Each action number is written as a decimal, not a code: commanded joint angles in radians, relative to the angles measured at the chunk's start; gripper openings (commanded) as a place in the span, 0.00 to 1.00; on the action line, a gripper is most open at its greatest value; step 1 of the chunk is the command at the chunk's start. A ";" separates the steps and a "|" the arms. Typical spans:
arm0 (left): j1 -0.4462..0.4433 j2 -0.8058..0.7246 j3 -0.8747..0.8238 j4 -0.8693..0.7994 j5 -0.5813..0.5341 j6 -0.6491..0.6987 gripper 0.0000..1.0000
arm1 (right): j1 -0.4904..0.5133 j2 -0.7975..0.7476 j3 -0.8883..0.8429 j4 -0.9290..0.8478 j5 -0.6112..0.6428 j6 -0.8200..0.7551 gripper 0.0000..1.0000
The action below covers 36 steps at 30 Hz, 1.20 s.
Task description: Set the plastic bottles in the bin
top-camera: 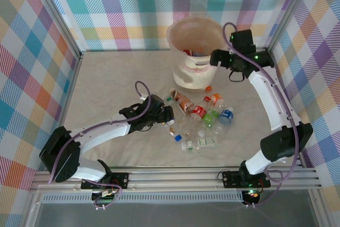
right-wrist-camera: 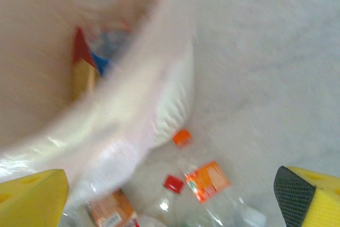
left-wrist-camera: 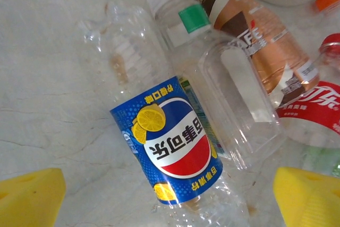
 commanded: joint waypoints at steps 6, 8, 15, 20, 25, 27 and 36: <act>-0.017 0.080 0.006 0.067 -0.023 -0.053 1.00 | 0.009 -0.143 -0.233 -0.034 0.072 0.089 1.00; -0.017 0.098 0.008 0.076 -0.020 -0.053 1.00 | 0.010 -0.163 -0.281 -0.030 0.067 0.102 1.00; -0.018 0.169 0.023 0.098 -0.002 -0.068 0.98 | 0.009 -0.195 -0.368 -0.030 0.054 0.130 1.00; -0.017 0.194 0.006 0.097 0.010 -0.097 0.92 | 0.009 -0.204 -0.400 -0.021 0.044 0.136 1.00; -0.017 0.204 -0.018 0.091 0.005 -0.124 0.88 | 0.010 -0.203 -0.405 -0.020 0.035 0.139 1.00; -0.017 0.202 -0.024 0.085 0.000 -0.132 0.87 | 0.010 -0.206 -0.409 -0.018 0.032 0.139 1.00; -0.011 0.202 -0.055 0.053 -0.009 -0.159 0.80 | 0.012 -0.225 -0.423 -0.007 0.012 0.145 1.00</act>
